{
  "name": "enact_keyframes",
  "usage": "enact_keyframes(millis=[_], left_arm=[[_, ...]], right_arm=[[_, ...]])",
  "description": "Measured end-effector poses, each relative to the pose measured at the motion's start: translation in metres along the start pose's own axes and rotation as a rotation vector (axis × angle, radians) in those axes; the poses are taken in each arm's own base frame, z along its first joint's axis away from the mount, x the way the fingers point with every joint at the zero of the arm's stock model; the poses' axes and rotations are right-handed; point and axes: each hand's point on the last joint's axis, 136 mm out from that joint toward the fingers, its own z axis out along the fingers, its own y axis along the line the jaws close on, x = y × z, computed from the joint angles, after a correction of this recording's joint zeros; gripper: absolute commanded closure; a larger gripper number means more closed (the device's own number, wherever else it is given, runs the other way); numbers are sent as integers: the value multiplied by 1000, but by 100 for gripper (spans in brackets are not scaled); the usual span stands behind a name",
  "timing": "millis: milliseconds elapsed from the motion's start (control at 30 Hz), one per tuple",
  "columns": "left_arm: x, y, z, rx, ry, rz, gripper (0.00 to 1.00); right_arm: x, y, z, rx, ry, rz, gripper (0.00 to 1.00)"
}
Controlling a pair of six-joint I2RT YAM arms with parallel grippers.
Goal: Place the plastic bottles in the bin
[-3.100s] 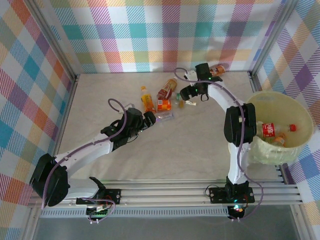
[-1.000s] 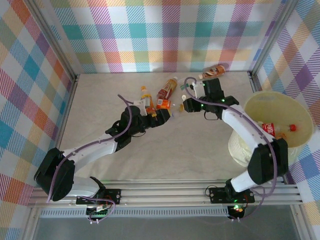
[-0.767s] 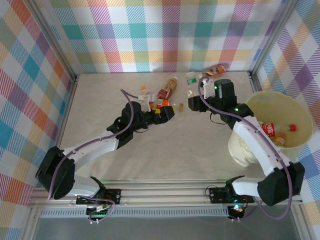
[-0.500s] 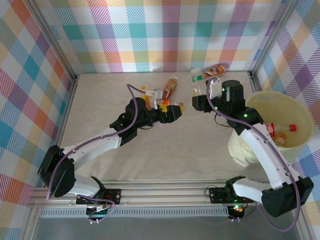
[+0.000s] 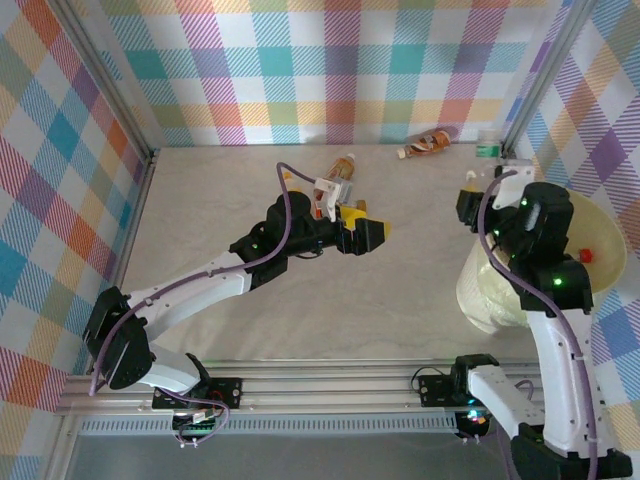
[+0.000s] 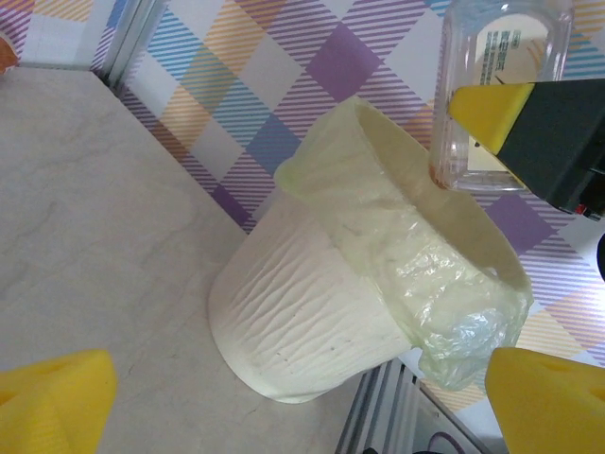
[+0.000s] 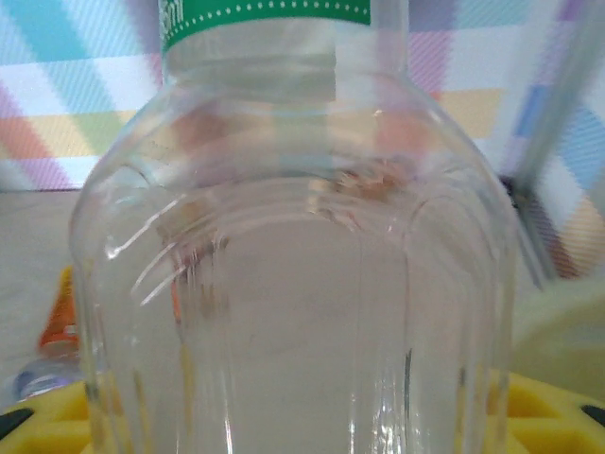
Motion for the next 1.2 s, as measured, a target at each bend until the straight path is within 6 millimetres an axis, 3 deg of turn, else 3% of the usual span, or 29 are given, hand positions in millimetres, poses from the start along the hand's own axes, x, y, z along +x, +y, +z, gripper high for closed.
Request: enact_keyframes(millis=[467, 633, 1000, 1200], left_arm=[[1, 9, -3, -57, -2, 10, 0], [-1, 24, -5, -135, -20, 2, 0], [-1, 52, -13, -282, -62, -26, 0], [0, 58, -16, -309, -71, -26, 0]], right_arm=[[39, -88, -25, 431, 196, -33, 52], [47, -107, -27, 494, 269, 6, 50], [71, -100, -15, 408, 392, 143, 42], [70, -88, -14, 343, 380, 181, 28]])
